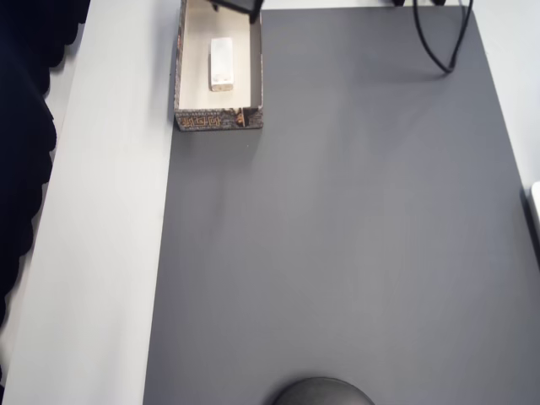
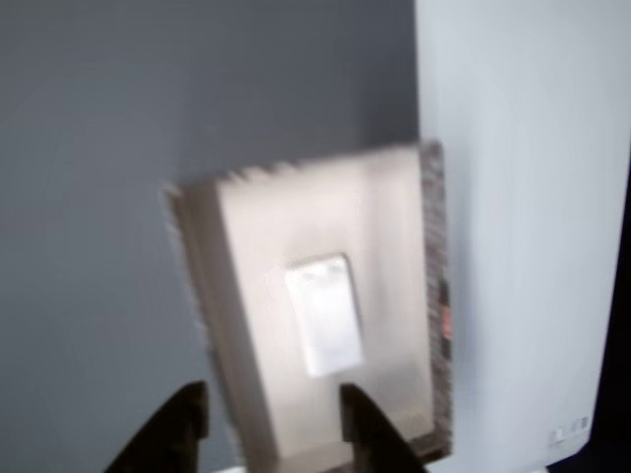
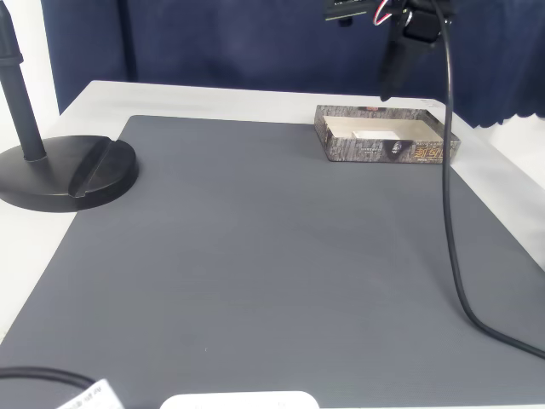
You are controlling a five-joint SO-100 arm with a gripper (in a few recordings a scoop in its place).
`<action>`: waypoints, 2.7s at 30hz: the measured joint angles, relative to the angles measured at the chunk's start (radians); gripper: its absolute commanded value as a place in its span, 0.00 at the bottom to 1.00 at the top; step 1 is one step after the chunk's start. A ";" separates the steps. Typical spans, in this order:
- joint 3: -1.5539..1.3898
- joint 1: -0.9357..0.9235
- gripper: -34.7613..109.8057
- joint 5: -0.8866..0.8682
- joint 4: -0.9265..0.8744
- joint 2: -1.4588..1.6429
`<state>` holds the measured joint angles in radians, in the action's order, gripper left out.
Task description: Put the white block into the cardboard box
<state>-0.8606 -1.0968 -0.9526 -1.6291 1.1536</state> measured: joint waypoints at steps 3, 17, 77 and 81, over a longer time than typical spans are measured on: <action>-0.043 0.038 0.33 0.064 -0.005 0.060; -0.396 0.310 0.23 0.407 -0.018 0.342; -1.753 1.065 0.23 1.112 0.192 1.643; -1.821 1.057 0.23 1.112 0.218 1.712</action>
<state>-2.6814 -0.0399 0.1595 -1.4113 2.8655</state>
